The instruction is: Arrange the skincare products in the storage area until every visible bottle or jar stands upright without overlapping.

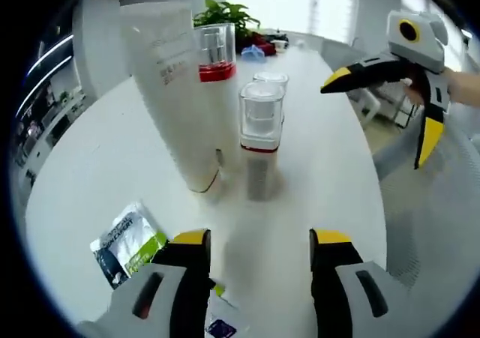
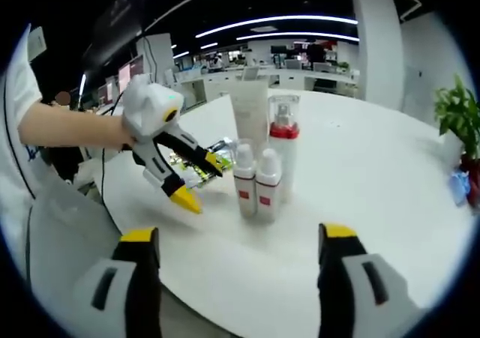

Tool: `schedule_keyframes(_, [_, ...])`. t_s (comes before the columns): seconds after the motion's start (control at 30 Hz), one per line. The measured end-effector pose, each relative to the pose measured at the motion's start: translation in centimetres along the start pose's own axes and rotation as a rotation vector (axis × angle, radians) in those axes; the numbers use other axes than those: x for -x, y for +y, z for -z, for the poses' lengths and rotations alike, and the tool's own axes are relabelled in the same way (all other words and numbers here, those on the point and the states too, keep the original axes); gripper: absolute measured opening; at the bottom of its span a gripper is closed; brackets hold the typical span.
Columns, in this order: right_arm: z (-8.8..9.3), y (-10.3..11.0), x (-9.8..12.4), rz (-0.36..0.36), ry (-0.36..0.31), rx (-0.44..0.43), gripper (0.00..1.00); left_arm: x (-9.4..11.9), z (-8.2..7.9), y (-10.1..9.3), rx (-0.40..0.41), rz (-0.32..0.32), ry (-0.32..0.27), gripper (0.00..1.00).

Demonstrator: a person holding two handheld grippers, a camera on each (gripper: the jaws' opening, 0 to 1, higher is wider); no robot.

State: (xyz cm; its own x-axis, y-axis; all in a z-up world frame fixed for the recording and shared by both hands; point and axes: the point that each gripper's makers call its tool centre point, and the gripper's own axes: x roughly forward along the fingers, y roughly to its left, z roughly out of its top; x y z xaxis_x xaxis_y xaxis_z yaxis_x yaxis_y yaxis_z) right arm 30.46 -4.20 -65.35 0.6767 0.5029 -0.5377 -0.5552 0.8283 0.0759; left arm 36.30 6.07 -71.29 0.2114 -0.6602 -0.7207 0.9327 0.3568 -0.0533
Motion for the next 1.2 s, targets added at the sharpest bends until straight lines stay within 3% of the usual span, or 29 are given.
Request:
schedule_keyframes(0.4, [-0.9,0.3,0.2,-0.009,-0.015,0.019,0.92,4.4,1.5,0.4,0.156,-0.116,-0.058,0.69])
schedule_keyframes(0.9, [-1.1,0.6,1.1,-0.015,-0.022,0.039,0.95,8.5,3.4,0.5,0.257,-0.225,-0.092,0.8])
schedule_keyframes(1.2, [-1.3,0.9,1.3,-0.022,-0.031,0.046,0.99,10.7,5.5,0.6,0.336,-0.287,-0.092,0.88])
